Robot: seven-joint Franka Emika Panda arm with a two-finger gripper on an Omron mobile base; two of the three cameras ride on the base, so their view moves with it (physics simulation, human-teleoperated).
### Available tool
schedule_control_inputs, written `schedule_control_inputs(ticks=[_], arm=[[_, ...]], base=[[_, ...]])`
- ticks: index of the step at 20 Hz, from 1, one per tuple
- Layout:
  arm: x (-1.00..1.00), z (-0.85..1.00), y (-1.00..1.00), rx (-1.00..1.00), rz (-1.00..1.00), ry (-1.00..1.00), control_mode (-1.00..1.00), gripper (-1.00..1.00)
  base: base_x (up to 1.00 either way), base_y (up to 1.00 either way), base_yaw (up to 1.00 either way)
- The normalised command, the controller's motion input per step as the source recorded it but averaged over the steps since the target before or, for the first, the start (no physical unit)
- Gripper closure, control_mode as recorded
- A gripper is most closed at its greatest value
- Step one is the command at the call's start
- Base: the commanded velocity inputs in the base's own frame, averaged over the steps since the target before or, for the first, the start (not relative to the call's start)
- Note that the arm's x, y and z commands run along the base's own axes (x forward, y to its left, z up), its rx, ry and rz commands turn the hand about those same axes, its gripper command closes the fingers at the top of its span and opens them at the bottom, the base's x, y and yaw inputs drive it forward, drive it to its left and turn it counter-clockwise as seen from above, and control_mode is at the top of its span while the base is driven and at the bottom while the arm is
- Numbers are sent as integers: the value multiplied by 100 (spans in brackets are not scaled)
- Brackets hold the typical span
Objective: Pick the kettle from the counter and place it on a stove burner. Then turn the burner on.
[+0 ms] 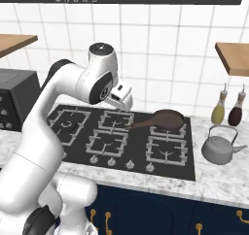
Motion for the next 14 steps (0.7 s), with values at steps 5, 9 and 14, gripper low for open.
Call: schedule_control_inputs(ticks=[5,9,14], arm=[[-10,5,-100,9,-36,-6,-100,-100],[0,-4,-100,13,-35,5,-100,-100],[0,-13,-100,15,-38,5,-100,-100]], base=[[0,0,0],[0,0,0],[0,0,0]])
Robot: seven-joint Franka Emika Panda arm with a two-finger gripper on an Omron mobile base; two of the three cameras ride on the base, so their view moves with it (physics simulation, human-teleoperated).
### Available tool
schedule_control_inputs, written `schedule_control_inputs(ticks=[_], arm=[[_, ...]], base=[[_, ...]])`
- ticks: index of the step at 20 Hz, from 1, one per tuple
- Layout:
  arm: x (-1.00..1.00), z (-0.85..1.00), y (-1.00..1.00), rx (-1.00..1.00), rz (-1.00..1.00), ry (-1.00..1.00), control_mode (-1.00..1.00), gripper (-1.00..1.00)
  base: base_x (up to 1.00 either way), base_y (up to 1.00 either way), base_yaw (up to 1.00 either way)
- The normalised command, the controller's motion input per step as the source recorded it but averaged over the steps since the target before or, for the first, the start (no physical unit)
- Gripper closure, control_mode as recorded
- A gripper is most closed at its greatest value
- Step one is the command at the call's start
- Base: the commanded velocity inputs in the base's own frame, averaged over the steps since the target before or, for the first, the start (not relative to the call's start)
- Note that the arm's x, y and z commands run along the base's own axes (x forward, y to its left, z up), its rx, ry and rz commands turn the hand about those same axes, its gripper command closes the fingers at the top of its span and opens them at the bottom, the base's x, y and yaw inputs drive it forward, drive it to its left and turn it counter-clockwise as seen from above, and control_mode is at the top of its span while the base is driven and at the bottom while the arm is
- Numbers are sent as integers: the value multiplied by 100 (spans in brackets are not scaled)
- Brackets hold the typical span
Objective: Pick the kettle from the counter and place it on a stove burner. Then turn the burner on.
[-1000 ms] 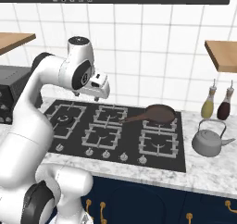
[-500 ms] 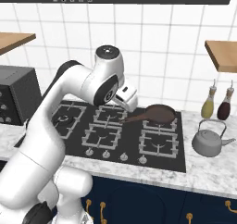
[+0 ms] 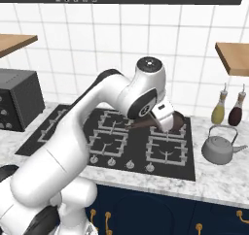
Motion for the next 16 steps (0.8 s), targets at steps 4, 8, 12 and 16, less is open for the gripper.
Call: schedule_control_inputs(ticks=[4,8,12,16], arm=[[0,-12,-100,12,-37,4,-100,-100],[0,-12,-100,6,-35,0,-100,-100],[19,-18,-100,17,-17,0,-100,-100],[27,-32,-100,13,0,4,-100,-100]], base=[[0,0,0],[0,0,0],[0,0,0],[0,0,0]])
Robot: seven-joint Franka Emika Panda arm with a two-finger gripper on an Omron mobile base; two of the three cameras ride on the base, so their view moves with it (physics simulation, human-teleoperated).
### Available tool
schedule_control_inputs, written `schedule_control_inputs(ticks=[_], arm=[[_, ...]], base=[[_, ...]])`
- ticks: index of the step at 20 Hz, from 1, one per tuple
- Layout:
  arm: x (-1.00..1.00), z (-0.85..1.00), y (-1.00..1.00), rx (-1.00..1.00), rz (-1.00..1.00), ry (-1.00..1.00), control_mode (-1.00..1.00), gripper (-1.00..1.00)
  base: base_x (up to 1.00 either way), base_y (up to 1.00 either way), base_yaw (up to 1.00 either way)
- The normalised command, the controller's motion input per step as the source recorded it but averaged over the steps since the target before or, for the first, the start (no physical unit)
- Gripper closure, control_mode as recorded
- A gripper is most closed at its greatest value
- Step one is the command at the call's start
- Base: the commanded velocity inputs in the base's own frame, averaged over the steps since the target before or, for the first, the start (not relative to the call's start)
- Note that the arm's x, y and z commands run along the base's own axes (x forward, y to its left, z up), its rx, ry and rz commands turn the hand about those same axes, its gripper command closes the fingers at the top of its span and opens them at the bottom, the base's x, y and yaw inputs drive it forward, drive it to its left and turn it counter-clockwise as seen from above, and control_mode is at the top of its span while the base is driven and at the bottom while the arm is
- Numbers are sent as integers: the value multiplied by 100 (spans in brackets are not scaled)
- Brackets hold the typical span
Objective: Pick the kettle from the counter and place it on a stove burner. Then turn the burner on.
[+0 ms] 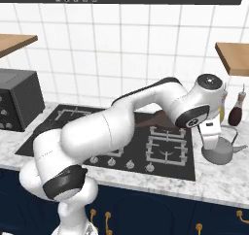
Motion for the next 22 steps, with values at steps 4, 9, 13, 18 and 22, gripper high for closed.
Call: schedule_control_inputs(ticks=[4,9,13,18,22], arm=[[60,-27,-71,20,0,15,-100,-100],[58,-36,-26,18,0,15,-100,-100],[8,-6,-9,12,1,6,-100,-100],[1,-2,-9,0,0,0,-100,-100],[13,0,-11,0,0,0,-100,-100]], base=[[0,0,0],[0,0,0],[0,0,0],[0,0,0],[0,0,0]])
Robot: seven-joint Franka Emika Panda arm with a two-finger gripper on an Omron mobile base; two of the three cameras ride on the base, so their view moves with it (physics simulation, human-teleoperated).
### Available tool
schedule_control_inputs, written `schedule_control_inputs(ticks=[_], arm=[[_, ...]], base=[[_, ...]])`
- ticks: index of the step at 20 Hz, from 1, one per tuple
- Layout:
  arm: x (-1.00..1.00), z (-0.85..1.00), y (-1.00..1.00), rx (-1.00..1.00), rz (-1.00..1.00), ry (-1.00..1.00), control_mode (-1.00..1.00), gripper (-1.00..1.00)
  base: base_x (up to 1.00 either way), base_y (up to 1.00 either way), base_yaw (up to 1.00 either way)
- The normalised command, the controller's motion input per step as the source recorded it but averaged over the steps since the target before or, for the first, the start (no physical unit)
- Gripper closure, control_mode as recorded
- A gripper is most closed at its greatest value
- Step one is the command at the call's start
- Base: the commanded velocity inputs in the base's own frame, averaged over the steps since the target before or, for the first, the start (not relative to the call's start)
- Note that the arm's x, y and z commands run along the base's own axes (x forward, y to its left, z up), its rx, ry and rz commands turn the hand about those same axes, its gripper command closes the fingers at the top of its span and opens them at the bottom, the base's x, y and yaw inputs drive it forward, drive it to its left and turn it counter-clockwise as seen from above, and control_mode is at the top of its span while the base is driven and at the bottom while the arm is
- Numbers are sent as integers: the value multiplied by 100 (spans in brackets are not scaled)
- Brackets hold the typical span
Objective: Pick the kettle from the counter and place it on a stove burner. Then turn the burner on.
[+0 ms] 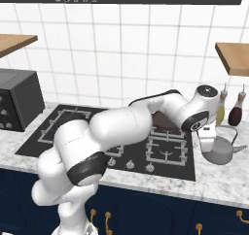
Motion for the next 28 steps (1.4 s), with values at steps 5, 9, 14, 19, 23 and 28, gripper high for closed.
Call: schedule_control_inputs(ticks=[5,9,14,19,23,28], arm=[[36,0,-16,0,0,0,-100,-100],[40,2,-26,0,0,0,-100,-100],[41,12,-36,2,0,0,-100,-100],[34,53,-41,10,0,0,-100,-100],[46,22,-13,3,0,13,-100,-100],[35,-4,-18,0,0,18,-100,-100]], base=[[0,0,0],[0,0,0],[0,0,0],[0,0,0],[0,0,0],[0,0,0]])
